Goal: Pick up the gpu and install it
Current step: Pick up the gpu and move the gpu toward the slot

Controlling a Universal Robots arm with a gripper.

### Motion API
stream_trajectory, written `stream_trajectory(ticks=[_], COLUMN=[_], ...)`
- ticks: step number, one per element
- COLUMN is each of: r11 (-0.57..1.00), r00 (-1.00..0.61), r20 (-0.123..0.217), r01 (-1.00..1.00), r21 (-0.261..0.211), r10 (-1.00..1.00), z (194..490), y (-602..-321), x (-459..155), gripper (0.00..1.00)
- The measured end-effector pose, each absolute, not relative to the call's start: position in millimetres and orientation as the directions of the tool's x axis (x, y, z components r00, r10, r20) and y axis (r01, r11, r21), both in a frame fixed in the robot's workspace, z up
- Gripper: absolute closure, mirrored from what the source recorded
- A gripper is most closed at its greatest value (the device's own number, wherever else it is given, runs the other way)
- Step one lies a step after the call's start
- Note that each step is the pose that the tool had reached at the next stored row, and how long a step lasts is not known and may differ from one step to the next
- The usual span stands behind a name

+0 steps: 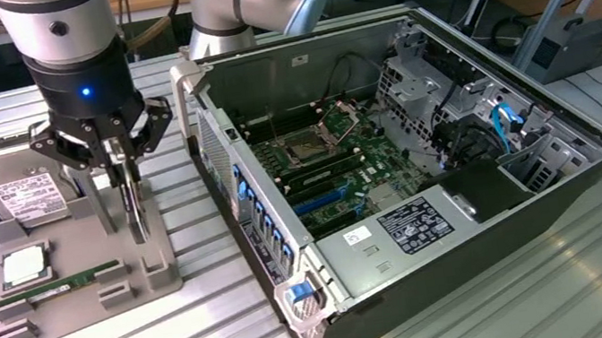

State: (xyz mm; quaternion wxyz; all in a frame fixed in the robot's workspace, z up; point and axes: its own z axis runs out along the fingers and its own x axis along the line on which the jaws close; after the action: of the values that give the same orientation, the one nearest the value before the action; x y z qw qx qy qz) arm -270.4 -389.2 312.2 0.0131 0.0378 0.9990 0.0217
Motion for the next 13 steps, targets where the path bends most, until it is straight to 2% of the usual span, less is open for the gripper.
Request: stream_trajectory(ticks=[13], r11=[0.996], r00=[-0.997], r20=[-0.024], r01=[0.075], r21=[0.044], r10=[0.076], z=[324.4], y=[-389.2], x=[-270.4], gripper=[0.73])
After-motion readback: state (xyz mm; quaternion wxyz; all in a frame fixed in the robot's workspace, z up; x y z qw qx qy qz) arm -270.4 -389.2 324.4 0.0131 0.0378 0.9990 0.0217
